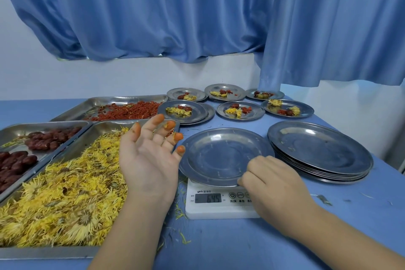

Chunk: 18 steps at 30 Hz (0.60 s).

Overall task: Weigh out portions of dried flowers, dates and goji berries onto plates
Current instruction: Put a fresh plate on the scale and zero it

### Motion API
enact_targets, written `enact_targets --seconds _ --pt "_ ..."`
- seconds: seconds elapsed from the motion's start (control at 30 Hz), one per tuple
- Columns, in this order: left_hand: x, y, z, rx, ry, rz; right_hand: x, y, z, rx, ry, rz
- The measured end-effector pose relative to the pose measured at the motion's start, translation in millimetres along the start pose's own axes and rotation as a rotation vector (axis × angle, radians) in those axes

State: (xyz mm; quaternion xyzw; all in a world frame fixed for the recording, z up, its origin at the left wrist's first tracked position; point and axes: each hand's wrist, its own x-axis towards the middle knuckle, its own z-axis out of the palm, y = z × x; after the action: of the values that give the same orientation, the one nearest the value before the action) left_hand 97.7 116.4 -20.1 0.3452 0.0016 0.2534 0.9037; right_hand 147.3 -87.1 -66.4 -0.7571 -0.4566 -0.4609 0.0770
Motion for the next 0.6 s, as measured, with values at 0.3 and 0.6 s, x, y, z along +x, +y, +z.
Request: enact_targets --seconds 0.3,0.6 --pt "-1 0 -1 0.041 -0.035 -0.003 2 1 -9 0.058 -0.11 0.05" --pt "-3 -4 0 0.096 -0.075 -0.007 4 -3 -17 0.113 -0.302 0.166"
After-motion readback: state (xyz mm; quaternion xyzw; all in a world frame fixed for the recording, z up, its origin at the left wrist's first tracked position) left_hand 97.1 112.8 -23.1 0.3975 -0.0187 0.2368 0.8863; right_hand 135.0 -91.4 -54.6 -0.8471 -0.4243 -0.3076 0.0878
